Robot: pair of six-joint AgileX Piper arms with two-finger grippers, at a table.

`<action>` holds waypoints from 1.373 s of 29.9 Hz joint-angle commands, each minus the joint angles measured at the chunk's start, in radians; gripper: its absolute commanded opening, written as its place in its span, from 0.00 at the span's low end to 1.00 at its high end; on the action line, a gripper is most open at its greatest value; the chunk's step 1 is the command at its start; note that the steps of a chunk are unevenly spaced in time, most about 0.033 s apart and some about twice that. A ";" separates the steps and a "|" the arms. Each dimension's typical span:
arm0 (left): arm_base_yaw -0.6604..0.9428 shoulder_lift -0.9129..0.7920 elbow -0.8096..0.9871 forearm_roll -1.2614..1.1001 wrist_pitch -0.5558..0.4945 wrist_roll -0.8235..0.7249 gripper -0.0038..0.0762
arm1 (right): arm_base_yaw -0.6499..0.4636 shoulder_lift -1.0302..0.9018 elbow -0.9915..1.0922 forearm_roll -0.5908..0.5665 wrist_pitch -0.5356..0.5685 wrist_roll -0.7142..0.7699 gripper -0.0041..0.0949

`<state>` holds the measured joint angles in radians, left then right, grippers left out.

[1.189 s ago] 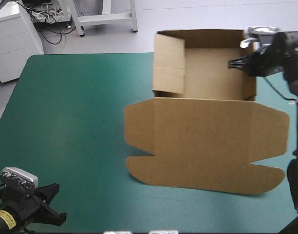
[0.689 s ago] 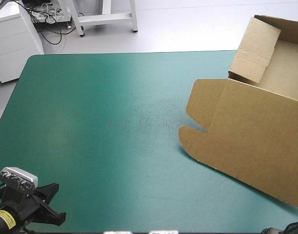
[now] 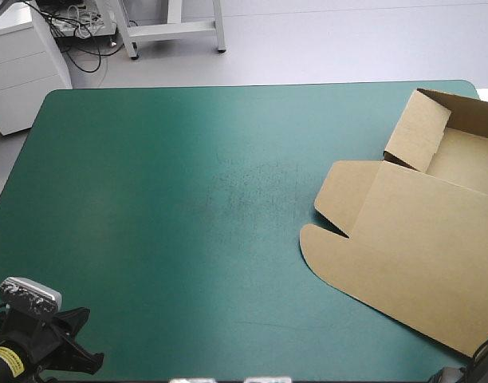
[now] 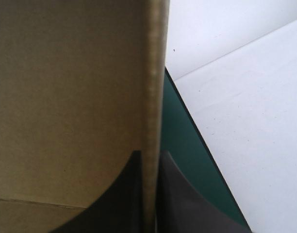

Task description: Fold the box

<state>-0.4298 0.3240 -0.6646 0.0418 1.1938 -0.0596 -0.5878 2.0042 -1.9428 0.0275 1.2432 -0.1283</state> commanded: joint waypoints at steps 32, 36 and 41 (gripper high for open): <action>-0.006 0.010 -0.021 0.027 -0.047 -0.014 0.01 | 0.135 -0.573 0.199 0.112 0.005 -0.006 0.03; -0.006 0.010 -0.021 0.026 -0.065 -0.018 0.01 | 0.259 -0.682 0.341 0.112 0.001 -0.010 0.03; -0.006 0.010 -0.021 0.026 -0.107 -0.018 0.01 | 0.434 -0.839 0.531 0.108 -0.099 -0.038 0.03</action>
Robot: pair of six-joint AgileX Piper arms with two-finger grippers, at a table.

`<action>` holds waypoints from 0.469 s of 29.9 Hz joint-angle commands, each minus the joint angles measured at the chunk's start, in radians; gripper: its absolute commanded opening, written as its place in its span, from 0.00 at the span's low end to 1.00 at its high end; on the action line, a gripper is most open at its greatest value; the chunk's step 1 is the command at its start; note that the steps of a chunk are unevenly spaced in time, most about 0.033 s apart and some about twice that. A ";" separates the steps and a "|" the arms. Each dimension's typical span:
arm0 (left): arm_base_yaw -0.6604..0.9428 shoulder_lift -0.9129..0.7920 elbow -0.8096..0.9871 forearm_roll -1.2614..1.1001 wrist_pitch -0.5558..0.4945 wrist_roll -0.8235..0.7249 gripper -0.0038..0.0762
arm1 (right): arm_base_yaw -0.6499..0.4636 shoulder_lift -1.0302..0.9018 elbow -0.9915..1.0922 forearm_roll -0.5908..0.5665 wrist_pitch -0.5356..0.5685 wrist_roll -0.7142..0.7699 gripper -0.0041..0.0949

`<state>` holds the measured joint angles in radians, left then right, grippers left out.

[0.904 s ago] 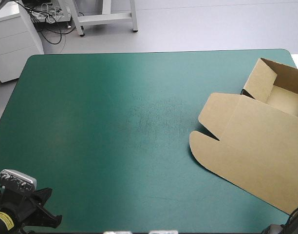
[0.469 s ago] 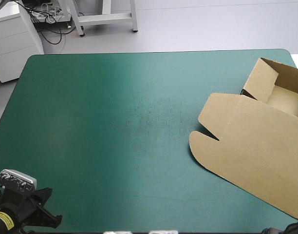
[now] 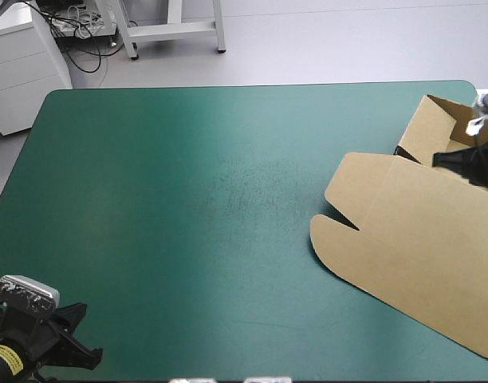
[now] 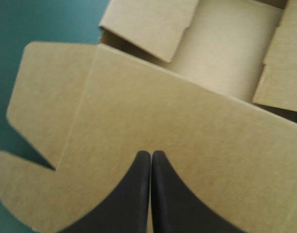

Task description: Fold the box

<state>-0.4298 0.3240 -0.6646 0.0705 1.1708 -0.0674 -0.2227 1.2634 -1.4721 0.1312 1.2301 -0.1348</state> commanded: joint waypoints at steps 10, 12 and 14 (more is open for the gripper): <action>-0.006 0.007 -0.021 -0.005 -0.163 -0.002 0.01 | 0.283 -0.427 0.422 0.008 -0.314 -0.136 0.02; -0.006 -0.004 -0.017 -0.005 -0.191 0.003 0.01 | 0.286 -0.495 0.485 0.009 -0.346 -0.145 0.02; -0.006 -0.020 0.000 -0.011 -0.220 0.003 0.01 | 0.286 -0.563 0.542 0.001 -0.373 -0.145 0.02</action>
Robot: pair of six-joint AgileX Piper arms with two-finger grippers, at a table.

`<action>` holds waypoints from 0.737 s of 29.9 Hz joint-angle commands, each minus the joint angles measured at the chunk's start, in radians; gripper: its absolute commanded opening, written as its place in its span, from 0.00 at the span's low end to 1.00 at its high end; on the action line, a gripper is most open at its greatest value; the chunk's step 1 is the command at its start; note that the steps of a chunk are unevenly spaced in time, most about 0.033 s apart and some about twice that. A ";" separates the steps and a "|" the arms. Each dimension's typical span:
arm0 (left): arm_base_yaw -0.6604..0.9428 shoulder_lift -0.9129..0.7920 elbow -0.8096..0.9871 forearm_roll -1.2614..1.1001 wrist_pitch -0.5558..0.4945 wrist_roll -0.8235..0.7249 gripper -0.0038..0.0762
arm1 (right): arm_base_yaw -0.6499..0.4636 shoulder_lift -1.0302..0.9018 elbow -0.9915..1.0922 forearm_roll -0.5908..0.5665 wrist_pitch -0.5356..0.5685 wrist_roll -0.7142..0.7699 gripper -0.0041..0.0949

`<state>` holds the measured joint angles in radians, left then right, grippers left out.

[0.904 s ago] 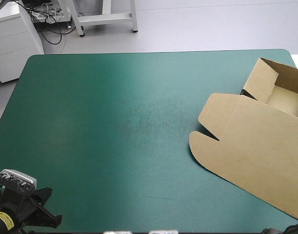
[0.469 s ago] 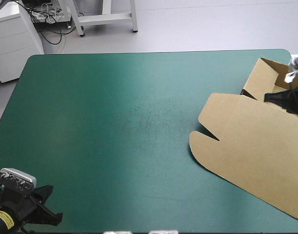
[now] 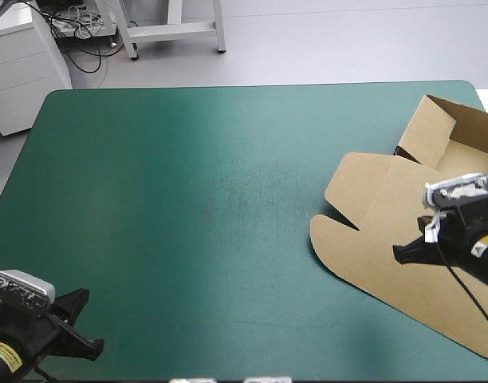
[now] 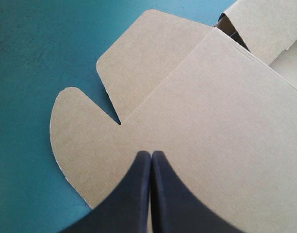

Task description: Fold the box

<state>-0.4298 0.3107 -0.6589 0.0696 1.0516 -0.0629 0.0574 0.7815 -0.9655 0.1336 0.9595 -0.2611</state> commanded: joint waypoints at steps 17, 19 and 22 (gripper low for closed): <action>-0.006 -0.253 0.173 -0.055 -0.208 0.016 0.01 | 0.006 -0.627 0.432 0.017 -0.233 0.000 0.02; -0.006 -0.268 0.175 -0.053 -0.210 0.016 0.01 | 0.006 -0.673 0.458 0.043 -0.233 0.000 0.02; -0.006 -0.279 0.180 -0.051 -0.225 0.016 0.01 | 0.006 -0.737 0.480 0.061 -0.231 0.000 0.02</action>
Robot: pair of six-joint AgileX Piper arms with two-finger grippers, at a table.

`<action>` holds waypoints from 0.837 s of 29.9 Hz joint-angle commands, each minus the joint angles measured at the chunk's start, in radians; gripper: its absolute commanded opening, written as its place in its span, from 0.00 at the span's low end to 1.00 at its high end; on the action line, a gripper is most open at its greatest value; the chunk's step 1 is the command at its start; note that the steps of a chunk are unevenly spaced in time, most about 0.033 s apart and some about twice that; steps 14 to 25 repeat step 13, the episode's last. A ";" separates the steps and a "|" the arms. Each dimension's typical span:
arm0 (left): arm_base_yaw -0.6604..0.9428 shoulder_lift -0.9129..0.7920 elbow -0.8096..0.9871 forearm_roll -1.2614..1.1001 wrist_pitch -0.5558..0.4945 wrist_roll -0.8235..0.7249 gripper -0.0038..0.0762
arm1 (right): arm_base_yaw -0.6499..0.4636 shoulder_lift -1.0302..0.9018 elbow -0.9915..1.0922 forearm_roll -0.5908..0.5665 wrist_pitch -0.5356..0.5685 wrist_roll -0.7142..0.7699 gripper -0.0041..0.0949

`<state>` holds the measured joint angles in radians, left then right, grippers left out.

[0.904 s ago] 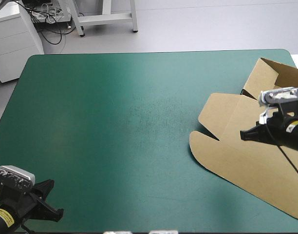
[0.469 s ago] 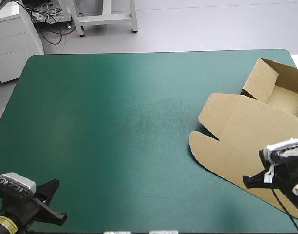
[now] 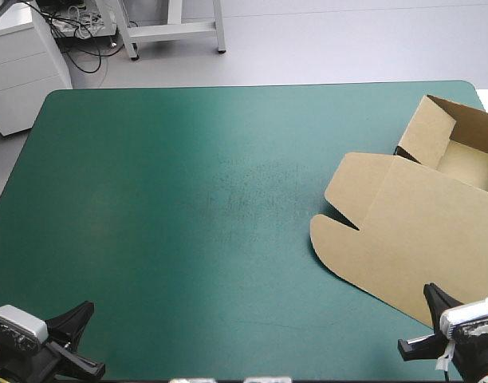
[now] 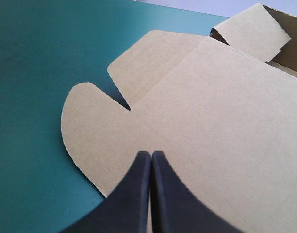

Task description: Fold the box

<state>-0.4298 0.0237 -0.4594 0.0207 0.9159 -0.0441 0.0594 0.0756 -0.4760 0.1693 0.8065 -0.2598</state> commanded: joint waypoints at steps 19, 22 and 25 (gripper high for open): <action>-0.006 0.003 -0.008 -0.004 -0.112 -0.003 0.01 | 0.004 -0.116 0.021 0.026 -0.066 0.049 0.02; -0.006 0.003 -0.008 -0.004 -0.112 -0.003 0.01 | 0.004 -0.116 0.021 0.026 -0.066 0.049 0.02; -0.006 0.003 -0.008 -0.004 -0.112 -0.003 0.01 | 0.004 -0.116 0.021 0.026 -0.066 0.049 0.02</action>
